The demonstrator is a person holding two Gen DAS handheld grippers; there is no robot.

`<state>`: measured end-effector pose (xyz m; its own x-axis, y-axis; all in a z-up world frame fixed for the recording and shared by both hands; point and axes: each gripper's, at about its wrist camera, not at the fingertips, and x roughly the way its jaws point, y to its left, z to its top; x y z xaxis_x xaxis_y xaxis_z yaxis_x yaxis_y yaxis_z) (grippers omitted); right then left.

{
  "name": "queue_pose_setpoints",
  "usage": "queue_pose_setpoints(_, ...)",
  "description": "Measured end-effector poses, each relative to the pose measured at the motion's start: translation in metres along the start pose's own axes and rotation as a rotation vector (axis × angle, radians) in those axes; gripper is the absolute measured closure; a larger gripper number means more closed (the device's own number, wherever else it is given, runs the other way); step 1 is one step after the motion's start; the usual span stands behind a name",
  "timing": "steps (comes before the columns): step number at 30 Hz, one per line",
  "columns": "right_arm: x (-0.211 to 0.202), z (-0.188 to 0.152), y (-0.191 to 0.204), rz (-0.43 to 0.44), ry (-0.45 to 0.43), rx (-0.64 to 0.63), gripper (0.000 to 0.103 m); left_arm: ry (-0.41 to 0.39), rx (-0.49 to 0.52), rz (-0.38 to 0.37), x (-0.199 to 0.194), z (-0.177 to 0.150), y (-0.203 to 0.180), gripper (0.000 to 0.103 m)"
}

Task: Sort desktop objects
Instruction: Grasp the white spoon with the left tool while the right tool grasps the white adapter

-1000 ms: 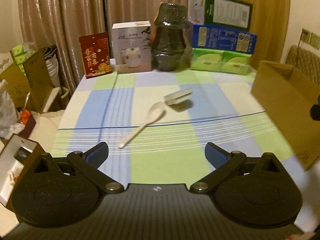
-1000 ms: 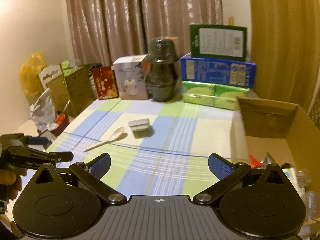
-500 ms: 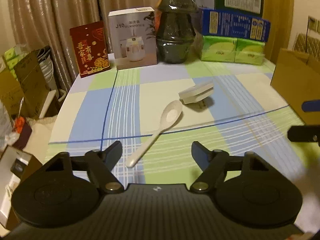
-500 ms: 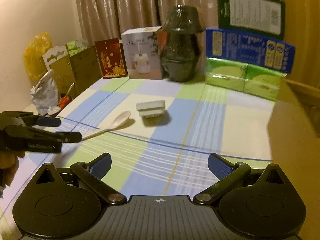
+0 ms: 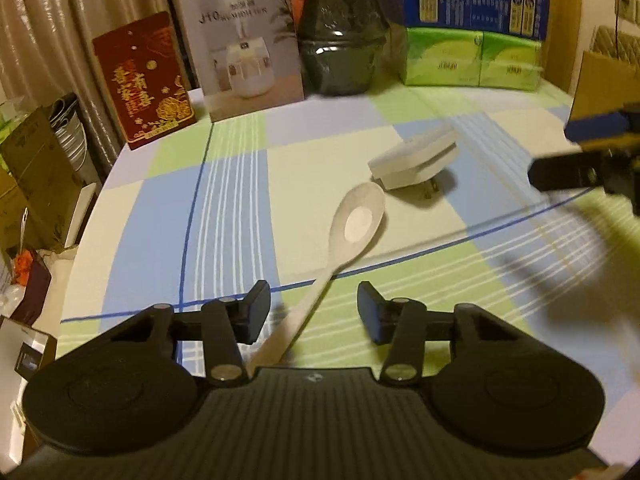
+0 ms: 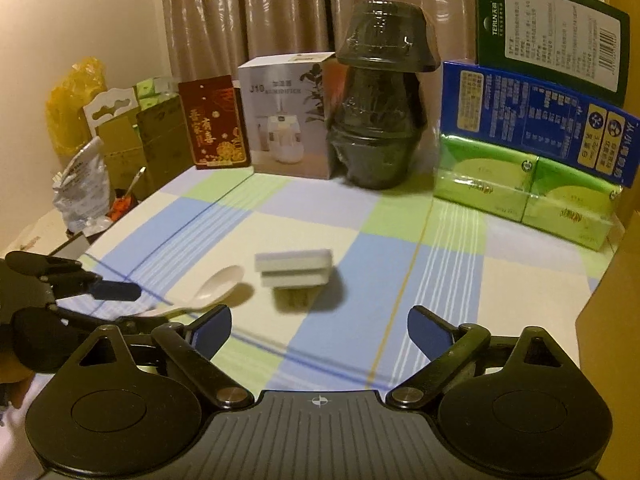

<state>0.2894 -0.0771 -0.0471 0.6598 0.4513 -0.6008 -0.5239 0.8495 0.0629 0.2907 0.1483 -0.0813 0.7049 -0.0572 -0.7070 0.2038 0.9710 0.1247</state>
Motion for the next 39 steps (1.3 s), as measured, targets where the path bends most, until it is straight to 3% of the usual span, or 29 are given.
queue_pose_setpoints(4,0.013,0.001,-0.009,-0.019,0.004,0.014,0.013,0.005,0.004,-0.006,0.011,0.003,0.001,0.064)
queue_pose_setpoints(12,0.024,0.0,-0.012,-0.021,0.008,0.0,0.014,0.04,-0.039,-0.035,0.022,0.007,0.003,0.089)
queue_pose_setpoints(17,0.025,0.0,-0.01,-0.014,0.011,0.002,0.014,0.075,-0.068,-0.048,0.021,0.01,0.002,0.098)
queue_pose_setpoints(22,0.022,0.004,-0.009,-0.012,-0.007,0.005,0.014,0.091,-0.117,-0.061,0.018,0.012,0.001,0.098)
queue_pose_setpoints(33,0.03,0.005,-0.001,0.001,-0.013,0.006,0.014,0.075,-0.115,-0.06,0.021,0.01,-0.003,0.099)
queue_pose_setpoints(39,0.043,0.008,0.005,0.01,-0.039,-0.033,0.014,0.002,-0.161,-0.017,0.01,0.018,0.004,0.099)
